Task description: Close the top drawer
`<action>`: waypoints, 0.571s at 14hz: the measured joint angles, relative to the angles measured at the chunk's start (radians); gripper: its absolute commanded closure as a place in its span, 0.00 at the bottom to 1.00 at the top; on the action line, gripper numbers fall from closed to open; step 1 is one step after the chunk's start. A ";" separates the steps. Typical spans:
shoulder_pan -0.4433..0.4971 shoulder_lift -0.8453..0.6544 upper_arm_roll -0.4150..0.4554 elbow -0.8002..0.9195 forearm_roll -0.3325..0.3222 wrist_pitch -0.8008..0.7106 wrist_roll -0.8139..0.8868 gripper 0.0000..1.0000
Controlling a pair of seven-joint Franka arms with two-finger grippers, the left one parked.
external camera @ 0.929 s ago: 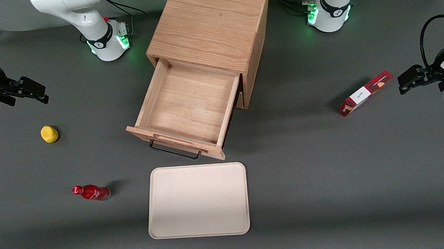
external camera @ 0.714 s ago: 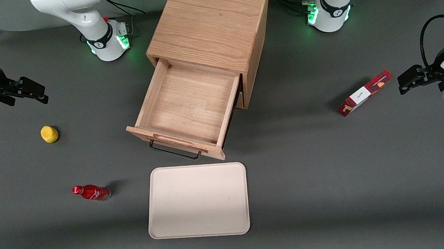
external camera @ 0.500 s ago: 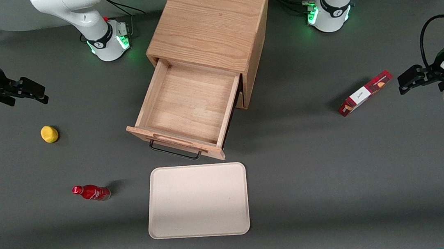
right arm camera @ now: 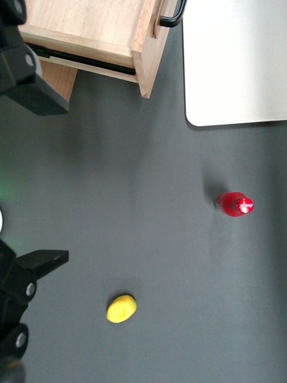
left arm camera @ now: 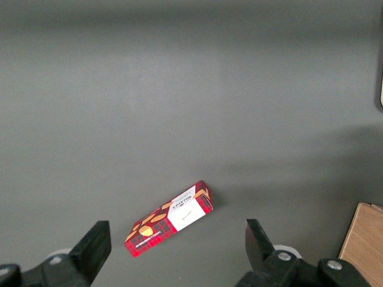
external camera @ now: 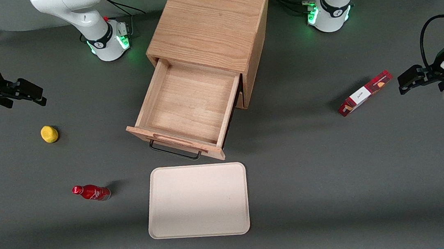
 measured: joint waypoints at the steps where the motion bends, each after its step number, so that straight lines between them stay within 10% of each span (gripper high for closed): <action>1: 0.000 0.002 0.000 0.000 0.000 0.004 0.000 0.00; 8: 0.000 0.043 0.001 0.032 0.000 0.016 -0.012 0.00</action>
